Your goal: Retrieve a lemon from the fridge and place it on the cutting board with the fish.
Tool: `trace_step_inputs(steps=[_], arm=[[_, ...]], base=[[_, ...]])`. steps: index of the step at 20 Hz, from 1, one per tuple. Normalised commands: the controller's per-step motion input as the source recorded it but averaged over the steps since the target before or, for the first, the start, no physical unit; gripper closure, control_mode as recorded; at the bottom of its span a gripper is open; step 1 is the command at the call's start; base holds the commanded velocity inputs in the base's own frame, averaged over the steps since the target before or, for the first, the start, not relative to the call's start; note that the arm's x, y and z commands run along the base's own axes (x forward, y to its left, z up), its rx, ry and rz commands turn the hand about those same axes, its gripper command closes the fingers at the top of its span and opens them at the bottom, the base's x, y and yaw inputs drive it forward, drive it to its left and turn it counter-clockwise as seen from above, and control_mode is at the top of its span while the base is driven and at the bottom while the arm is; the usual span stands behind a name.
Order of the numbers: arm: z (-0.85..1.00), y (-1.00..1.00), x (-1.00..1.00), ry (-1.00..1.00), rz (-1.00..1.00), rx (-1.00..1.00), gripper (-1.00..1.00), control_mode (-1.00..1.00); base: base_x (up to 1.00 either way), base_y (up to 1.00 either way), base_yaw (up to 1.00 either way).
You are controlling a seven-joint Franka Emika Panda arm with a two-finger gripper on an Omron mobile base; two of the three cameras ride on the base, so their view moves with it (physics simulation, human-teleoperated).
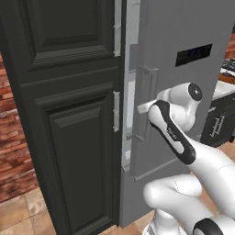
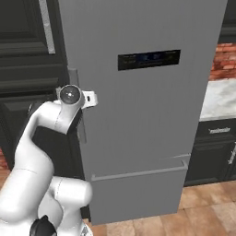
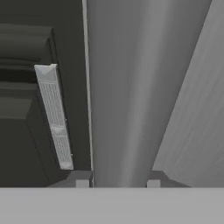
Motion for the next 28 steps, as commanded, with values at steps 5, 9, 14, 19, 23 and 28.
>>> trace_step_inputs(steps=[5,9,14,19,23,28], arm=[[0.40,-0.80,-1.00,0.03,0.00,0.05,1.00,-1.00],[0.36,-1.00,-0.96,0.03,0.01,0.06,1.00,-1.00],[0.50,-1.00,-0.65,0.16,0.02,0.06,1.00,-1.00],[0.46,-1.00,-0.65,0.16,0.02,0.01,1.00,-1.00],[0.29,-1.00,-0.71,0.11,0.00,0.00,1.00,-1.00],[0.03,-0.57,-0.36,0.04,0.00,0.00,1.00,-1.00]], base=[[0.00,0.00,0.00],[0.00,0.00,0.00],[0.00,0.00,0.00],[0.00,0.00,0.00],[0.00,0.00,0.00],[0.00,0.00,0.00]])
